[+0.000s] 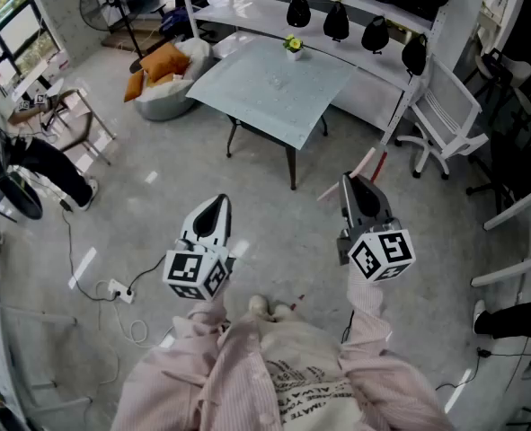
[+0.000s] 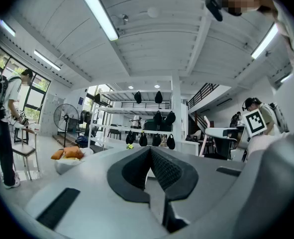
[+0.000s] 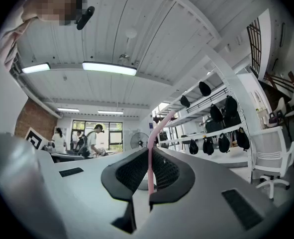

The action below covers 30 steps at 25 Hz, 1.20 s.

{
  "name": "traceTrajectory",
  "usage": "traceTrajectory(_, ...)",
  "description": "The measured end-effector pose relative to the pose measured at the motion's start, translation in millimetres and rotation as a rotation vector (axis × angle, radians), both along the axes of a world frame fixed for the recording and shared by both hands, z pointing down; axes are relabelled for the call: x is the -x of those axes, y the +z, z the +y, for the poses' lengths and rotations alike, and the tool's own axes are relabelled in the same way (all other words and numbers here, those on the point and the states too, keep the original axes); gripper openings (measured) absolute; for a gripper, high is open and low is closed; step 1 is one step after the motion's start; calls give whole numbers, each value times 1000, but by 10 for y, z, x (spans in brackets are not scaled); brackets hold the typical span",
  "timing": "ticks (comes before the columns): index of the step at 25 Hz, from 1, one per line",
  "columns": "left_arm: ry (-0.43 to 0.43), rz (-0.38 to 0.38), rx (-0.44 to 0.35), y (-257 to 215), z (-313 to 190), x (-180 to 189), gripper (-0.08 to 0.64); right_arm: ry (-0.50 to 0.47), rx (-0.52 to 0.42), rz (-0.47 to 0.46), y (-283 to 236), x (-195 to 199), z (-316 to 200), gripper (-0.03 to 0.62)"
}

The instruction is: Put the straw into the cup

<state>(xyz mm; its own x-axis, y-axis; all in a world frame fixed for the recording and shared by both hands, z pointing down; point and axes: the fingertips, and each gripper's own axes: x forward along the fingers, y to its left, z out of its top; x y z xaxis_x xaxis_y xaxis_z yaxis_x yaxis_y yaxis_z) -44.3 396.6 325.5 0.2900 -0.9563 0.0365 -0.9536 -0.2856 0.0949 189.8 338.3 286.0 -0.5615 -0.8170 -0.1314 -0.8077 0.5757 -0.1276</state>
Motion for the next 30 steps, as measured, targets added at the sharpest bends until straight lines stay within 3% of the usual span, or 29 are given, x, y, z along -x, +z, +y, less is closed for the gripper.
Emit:
traceTrajectory(16, -18, 23, 9, 77, -159, -103, -2, -10, 10, -42, 76, -145, -204, 17)
traceTrajectory(30, 16, 39, 13, 208, -1005, -26, -2, 7, 23, -54, 212, -71, -957, 17)
